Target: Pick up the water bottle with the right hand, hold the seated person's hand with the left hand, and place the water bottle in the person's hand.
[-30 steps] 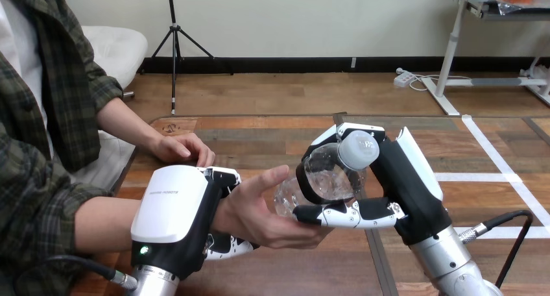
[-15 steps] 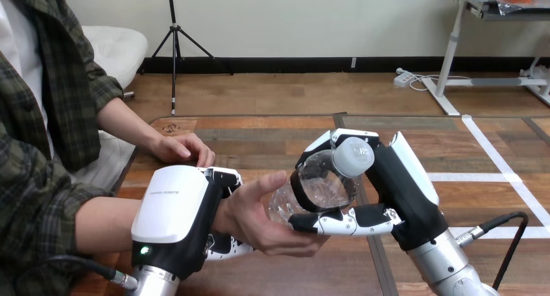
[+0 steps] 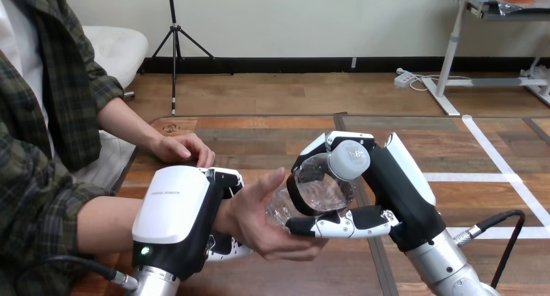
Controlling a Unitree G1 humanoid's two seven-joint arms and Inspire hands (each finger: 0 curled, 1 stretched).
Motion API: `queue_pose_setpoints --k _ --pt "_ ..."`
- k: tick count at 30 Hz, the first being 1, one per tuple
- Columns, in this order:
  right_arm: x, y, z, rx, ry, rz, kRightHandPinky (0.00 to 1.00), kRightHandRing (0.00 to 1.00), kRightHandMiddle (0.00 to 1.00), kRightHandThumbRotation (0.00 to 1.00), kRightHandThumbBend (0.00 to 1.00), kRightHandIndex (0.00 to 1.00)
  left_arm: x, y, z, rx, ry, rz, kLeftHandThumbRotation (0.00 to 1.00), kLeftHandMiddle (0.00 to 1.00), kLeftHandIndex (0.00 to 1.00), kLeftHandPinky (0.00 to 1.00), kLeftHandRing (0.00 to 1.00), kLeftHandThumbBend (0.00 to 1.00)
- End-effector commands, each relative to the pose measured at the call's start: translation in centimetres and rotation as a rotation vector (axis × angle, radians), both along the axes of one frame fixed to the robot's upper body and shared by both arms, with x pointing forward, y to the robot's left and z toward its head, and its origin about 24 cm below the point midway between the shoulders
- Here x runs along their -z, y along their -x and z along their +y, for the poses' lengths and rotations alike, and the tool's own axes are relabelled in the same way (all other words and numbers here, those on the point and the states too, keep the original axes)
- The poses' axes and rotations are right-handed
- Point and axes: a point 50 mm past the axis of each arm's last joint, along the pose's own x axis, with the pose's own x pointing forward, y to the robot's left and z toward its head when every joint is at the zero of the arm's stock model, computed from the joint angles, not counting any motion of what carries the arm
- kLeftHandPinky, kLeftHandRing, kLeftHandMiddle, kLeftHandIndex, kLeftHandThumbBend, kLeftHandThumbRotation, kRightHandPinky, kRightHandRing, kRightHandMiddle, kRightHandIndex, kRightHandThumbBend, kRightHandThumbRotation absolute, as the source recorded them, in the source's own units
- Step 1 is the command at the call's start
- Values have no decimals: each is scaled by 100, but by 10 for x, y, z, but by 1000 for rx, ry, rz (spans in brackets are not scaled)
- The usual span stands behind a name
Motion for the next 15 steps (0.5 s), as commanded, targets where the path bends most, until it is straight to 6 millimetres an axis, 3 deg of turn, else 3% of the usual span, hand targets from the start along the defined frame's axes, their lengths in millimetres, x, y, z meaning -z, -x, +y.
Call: queue_pose_setpoints --k 1,15 --pt "-22 -4 3 -37 -8 -110 34 37 43 0 70 47 -11 -4 -11 42 57 -60 0 30 28 22 26 87" --pt "-22 -3 6 -53 -3 -115 34 38 44 0 71 46 -10 -3 -11 37 62 -55 0 30 28 22 26 87"
